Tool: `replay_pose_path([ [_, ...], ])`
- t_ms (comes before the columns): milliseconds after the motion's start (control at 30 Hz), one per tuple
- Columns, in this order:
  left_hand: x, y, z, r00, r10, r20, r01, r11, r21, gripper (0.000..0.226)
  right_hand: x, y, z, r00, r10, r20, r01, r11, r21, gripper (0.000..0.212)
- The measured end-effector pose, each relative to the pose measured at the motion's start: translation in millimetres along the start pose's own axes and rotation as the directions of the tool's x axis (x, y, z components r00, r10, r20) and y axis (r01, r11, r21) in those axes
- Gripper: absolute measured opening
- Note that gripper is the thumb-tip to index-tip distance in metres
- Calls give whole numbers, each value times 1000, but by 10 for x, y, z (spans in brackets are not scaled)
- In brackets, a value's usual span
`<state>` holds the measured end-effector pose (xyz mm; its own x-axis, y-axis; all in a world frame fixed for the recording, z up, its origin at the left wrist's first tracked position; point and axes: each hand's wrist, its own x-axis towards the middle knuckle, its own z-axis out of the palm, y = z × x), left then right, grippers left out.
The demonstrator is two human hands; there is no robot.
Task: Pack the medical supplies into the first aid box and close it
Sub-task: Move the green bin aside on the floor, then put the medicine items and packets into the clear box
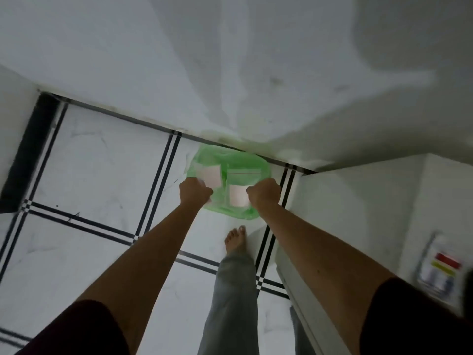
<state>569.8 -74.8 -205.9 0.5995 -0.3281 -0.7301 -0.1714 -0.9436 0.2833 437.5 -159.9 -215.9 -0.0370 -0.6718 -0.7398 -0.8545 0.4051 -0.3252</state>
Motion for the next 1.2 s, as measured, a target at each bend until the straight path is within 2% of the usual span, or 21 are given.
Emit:
replay_pose_path([
  [100, 471, -116, 264, 1000, -12, 11, 13, 999, -30, 18, 355, 5, 365, 998, -13, 57, 17, 998, -60, 9],
  [233, 687, -231, 441, 999, -19, 38, 19, 1000, -2, 42, 491, 90, 545, 982, -62, 178, 88, 986, -142, 16],
  [333, 573, -338, 445, 999, 36, 12, -36, 999, 9, 42, 339, 199, 522, 975, -142, 169, 175, 964, -202, 26],
  [433, 265, -363, 409, 988, 156, 12, -156, 988, 16, 36, 46, 251, 370, 953, -269, 143, 295, 931, -213, 27],
  [567, -442, -134, 270, 948, 313, -57, -314, 949, -20, 32, -480, 245, -113, 900, -435, 35, 431, 872, -232, 26],
  [733, -1748, 328, 53, 837, 525, -155, -527, 849, 30, 33, -1314, 445, -1117, 722, -684, -108, 637, 717, -284, 23],
  [867, -2913, 597, 47, 738, 632, -237, -630, 771, 97, 33, -2013, 846, -1992, 584, -790, -185, 715, 609, -344, 21],
  [933, -3456, 710, 133, 687, 680, -257, -676, 727, 115, 32, -2327, 1113, -2404, 545, -814, -200, 727, 578, -369, 25],
  [1033, -4270, 835, 416, 607, 758, -238, -748, 646, 149, 27, -2781, 1669, -3001, 536, -806, -251, 726, 592, -350, 26],
  [1200, -4961, 867, 1014, 601, 795, -86, -773, 605, 190, 29, -3103, 2546, -3496, 577, -761, -296, 692, 648, -318, 25],
])
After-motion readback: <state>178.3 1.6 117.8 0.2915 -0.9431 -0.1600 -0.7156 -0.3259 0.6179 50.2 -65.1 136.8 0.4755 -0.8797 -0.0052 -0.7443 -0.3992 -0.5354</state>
